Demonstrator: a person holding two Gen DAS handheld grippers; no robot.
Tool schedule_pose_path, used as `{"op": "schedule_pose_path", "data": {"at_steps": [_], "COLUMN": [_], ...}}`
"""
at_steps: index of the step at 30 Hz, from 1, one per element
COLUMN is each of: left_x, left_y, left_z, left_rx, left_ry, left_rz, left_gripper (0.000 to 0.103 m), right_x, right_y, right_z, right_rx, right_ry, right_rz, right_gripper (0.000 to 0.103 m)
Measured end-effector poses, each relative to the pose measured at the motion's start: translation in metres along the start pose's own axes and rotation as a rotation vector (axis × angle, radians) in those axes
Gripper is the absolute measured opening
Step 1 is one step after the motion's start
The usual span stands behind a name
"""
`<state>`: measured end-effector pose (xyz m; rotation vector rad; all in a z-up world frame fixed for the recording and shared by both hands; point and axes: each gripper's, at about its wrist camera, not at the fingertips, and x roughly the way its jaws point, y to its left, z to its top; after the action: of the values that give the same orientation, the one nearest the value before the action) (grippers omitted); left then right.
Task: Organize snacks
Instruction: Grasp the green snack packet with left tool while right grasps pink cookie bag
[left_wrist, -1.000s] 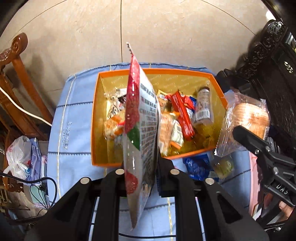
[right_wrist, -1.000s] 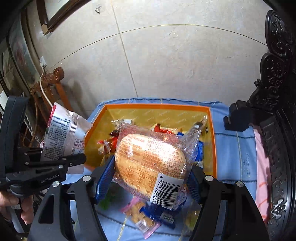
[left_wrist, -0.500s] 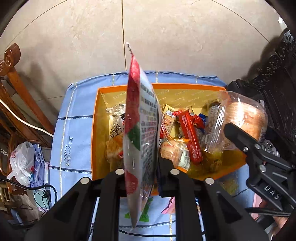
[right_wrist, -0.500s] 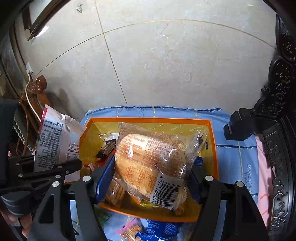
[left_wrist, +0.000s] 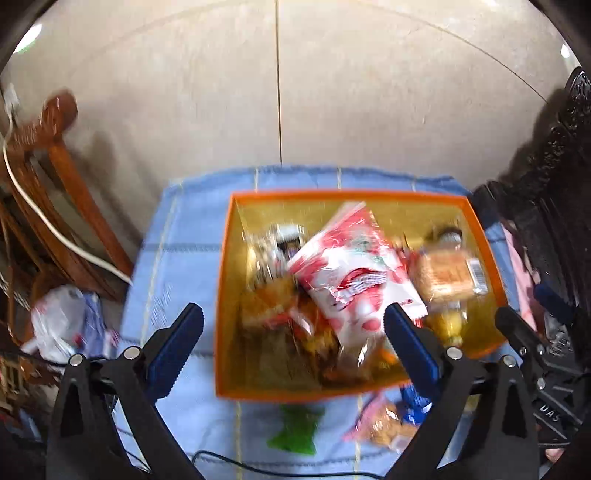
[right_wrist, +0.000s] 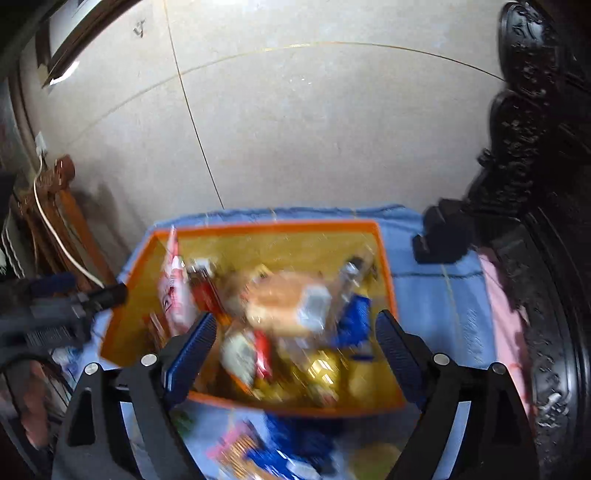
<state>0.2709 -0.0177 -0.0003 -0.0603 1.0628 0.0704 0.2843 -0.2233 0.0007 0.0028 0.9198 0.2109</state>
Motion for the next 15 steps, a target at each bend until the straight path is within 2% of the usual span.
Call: {"op": "schedule_pose_path", "data": {"at_steps": [7, 15], "left_x": [0.013, 0.025], "left_y": [0.012, 0.024], "left_z": [-0.047, -0.098], "left_rx": [-0.004, 0.001], "left_ry": [0.092, 0.180], "left_rz": [0.018, 0.035], "left_gripper": [0.096, 0.096], "right_x": [-0.010, -0.018], "right_y": [-0.027, -0.026], "right_z": [-0.060, -0.115], "right_rx": [0.072, 0.114], "right_ry": [0.089, 0.183], "right_rz": [-0.006, 0.037], "right_gripper": [0.088, 0.089]}}
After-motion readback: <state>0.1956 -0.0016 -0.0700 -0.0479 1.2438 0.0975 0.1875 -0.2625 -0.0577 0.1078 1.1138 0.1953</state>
